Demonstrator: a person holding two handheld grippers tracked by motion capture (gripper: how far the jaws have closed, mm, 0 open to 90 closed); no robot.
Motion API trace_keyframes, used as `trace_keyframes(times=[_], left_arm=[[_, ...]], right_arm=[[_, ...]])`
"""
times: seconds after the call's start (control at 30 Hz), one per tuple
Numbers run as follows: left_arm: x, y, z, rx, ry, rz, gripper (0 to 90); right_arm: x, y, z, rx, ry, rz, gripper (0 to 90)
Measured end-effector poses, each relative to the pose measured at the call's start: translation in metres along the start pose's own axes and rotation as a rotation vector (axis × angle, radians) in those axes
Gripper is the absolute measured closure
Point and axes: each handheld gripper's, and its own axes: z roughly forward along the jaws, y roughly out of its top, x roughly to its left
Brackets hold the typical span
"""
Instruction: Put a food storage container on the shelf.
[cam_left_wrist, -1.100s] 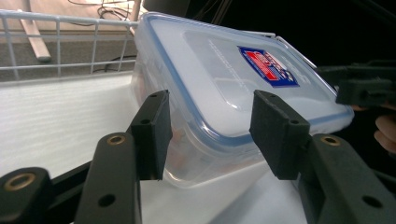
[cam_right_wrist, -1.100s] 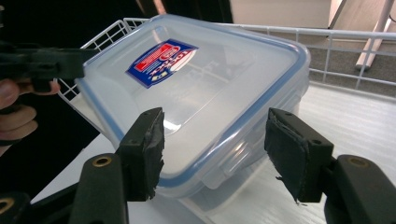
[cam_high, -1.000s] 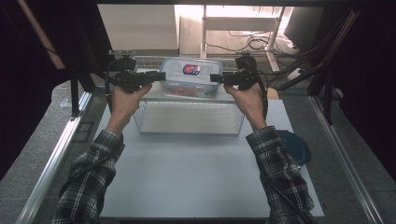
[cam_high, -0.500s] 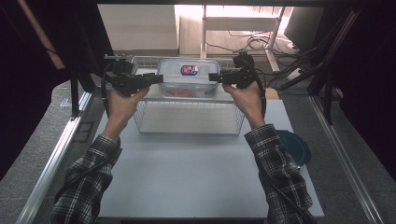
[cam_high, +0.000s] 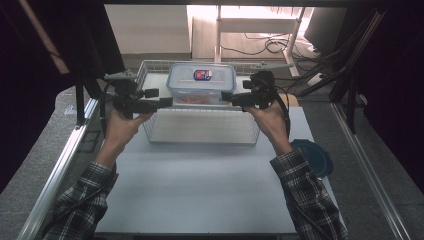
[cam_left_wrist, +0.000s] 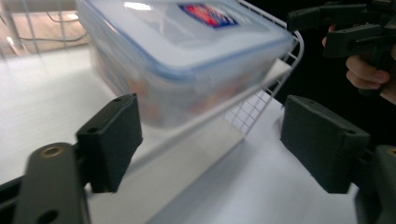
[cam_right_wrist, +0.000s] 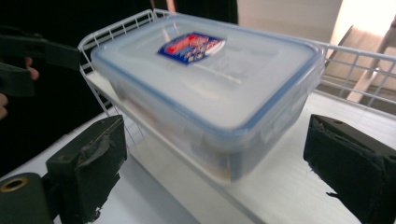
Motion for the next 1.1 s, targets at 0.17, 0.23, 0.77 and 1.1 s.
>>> trace_keyframes(times=[0.17, 0.23, 0.77, 1.1], left_arm=[[-0.01, -0.017, -0.001, 0.021, 0.001, 0.015, 11.8], [-0.014, -0.024, -0.002, 0.027, -0.003, 0.022, 11.0], [-0.041, -0.077, -0.011, 0.042, 0.01, 0.104, 5.2], [-0.05, -0.117, -0.011, 0.036, -0.003, 0.088, 4.8]], right_arm=[[0.013, -0.016, -0.01, -0.004, 0.002, -0.046, 3.0], [0.017, -0.022, -0.013, -0.004, 0.002, -0.056, 2.7], [0.035, -0.07, -0.029, 0.018, 0.026, -0.123, 0.5], [0.039, -0.102, -0.043, -0.001, 0.029, -0.113, 0.7]])
